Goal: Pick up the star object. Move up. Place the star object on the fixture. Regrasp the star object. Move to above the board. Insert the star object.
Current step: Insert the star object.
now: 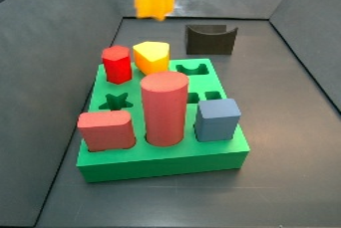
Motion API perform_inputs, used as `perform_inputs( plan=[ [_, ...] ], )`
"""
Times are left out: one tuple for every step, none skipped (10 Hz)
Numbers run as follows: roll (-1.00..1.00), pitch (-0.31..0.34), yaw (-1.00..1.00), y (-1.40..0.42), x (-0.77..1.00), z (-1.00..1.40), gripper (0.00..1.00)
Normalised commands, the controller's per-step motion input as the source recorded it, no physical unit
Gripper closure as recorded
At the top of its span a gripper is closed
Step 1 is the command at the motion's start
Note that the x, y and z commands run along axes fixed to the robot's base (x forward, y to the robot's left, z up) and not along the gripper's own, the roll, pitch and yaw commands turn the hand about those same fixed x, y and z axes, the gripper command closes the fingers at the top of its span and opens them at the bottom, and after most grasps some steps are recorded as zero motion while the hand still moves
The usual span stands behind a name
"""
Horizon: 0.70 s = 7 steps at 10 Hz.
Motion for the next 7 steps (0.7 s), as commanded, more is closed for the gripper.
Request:
perform_inputs(
  plan=[
    [-0.18,-0.003,-0.79,0.00,-0.26,-0.41,1.00],
    [-0.21,-0.006,-0.83,0.00,-0.16,-0.43,1.00],
    [-0.22,0.000,-0.81,-0.01,-0.15,-0.42,1.00],
    [-0.23,0.000,-0.54,-0.27,-0.25,-0.36,1.00],
    [-0.25,0.000,-0.37,-0.49,-0.23,-0.31,1.00],
    [-0.24,0.000,-0.33,-0.54,-0.25,-0.29,1.00],
    [-0.18,-0.036,-0.10,-0.37,-0.03,-0.23,1.00]
  ],
)
